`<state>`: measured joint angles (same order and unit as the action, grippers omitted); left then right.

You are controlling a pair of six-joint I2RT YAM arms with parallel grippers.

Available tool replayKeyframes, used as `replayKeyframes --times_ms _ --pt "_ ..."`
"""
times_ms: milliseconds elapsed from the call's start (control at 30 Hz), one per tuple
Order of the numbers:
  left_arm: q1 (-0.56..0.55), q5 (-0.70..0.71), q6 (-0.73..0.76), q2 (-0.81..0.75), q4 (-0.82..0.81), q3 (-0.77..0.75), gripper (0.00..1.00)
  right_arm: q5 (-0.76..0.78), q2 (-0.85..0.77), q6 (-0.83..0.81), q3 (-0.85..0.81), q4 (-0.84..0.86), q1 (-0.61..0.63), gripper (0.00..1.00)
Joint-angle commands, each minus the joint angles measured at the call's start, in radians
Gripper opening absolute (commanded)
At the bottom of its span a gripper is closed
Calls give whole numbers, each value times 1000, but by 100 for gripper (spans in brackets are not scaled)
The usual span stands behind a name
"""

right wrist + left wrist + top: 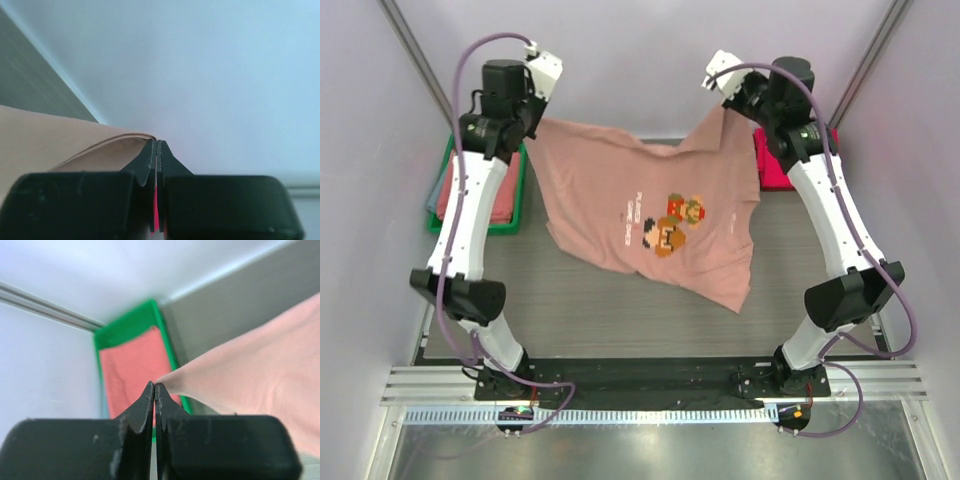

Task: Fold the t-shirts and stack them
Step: Flatten the tshirt out

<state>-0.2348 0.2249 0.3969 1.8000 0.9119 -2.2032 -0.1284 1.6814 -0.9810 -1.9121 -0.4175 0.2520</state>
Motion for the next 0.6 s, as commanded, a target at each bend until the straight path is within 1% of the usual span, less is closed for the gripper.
replayKeyframes --times_ms 0,67,200,267,300,433,500,533,567 --pt "-1 8 43 -140 -83 -27 0 169 -60 171 -96 0 10 1" --pt "-1 8 45 -220 -93 -9 0 185 -93 171 -140 -49 26 1" --pt "-1 -13 19 -373 -99 54 0 239 -253 145 -133 -86 76 1" --pt "0 -21 4 -428 -93 97 0 251 -301 153 -140 -124 101 1" --pt "-1 -27 0 -485 -85 114 0 256 -346 160 -146 -141 115 1" --pt "-1 -55 8 -603 -64 191 0 202 -432 222 -237 -269 124 1" --pt "-1 -59 7 -636 -42 198 0 148 -463 260 -271 -302 124 1" --pt "-1 -61 8 -666 -35 194 0 130 -479 266 -313 -320 124 1" --pt "-1 -62 7 -680 -27 185 0 66 -495 269 -341 -360 122 1"
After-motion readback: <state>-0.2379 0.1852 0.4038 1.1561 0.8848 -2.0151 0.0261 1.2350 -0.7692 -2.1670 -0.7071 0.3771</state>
